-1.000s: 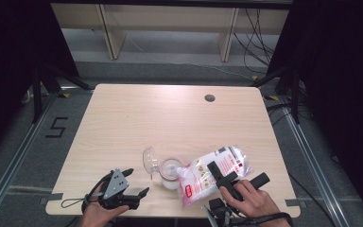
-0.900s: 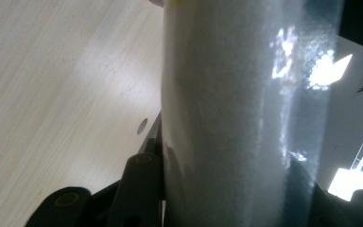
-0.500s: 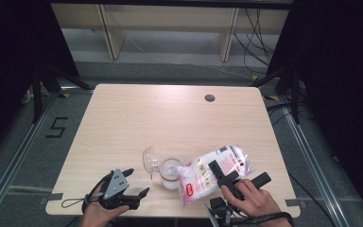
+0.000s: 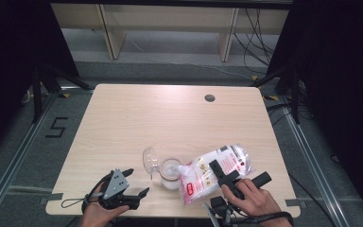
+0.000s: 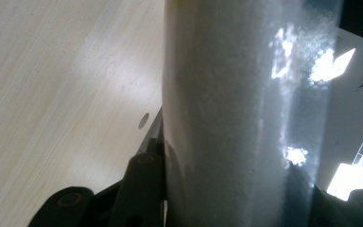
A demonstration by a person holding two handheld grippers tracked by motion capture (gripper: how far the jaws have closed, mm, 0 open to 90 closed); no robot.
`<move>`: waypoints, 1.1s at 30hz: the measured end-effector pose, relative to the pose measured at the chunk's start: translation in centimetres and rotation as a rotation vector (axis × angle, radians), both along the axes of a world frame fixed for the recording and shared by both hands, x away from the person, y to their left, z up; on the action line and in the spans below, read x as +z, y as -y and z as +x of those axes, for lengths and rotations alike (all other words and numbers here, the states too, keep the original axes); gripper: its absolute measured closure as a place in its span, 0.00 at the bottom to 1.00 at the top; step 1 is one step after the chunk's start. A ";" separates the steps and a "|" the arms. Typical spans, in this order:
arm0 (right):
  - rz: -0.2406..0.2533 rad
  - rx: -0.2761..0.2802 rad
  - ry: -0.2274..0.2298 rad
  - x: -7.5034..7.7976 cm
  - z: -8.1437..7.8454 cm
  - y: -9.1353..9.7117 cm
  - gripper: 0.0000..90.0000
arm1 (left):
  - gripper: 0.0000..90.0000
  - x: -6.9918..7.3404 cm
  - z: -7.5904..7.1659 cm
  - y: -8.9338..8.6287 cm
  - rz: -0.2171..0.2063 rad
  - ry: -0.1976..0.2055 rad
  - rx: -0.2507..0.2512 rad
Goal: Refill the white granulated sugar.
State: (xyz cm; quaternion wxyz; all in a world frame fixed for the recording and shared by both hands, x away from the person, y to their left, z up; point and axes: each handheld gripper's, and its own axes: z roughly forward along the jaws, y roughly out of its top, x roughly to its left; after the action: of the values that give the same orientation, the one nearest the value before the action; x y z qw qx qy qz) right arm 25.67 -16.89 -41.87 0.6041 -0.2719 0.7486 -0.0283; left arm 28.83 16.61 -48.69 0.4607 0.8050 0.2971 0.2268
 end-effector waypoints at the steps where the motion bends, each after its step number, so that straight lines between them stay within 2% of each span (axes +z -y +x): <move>1: 0.004 -0.006 -0.006 0.0 -0.1 0.0 0.79 | 0.20 0.0 0.0 0.0 -0.005 -0.001 -0.001; 5: 0.001 0.003 -0.004 -0.1 -0.2 -0.1 0.79 | 0.20 0.0 0.0 0.0 0.004 0.006 -0.001; 7: -0.019 0.019 -0.007 -0.1 -0.1 -0.3 0.80 | 0.20 0.0 0.0 0.0 -0.003 -0.003 0.000; 9: -0.014 0.017 -0.007 -0.1 -0.1 -0.3 0.80 | 0.20 0.0 0.1 -0.1 0.008 0.008 -0.007; 12: -0.006 0.007 -0.008 -0.1 -0.1 -0.2 0.80 | 0.20 0.0 0.0 0.0 -0.004 0.002 0.001; 14: -0.020 0.013 -0.008 -0.2 -0.1 -0.3 0.80 | 0.20 0.0 0.0 -0.1 0.003 0.008 -0.004; 16: -0.004 0.013 -0.004 -0.3 -0.2 -0.3 0.80 | 0.20 0.0 0.1 -0.1 0.006 0.009 -0.006; 20: -0.009 0.019 -0.009 -0.2 -0.1 -0.6 0.80 | 0.20 0.0 0.0 0.0 -0.005 -0.003 0.003; 23: 0.000 0.011 -0.012 -0.3 0.0 -0.5 0.80 | 0.20 0.0 0.0 -0.1 0.012 0.002 0.001; 30: 0.014 0.006 -0.009 -0.2 -0.1 -0.1 0.80 | 0.20 0.0 0.0 -0.1 -0.001 -0.001 0.000; 33: -0.002 0.015 -0.011 0.0 -0.1 -0.1 0.80 | 0.19 0.0 0.0 -0.1 -0.001 0.001 0.003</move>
State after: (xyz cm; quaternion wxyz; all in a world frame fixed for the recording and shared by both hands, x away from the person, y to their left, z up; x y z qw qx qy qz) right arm 25.61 -16.80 -41.91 0.6001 -0.2782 0.7497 -0.0229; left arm 28.81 16.72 -48.69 0.4611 0.8041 0.2982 0.2278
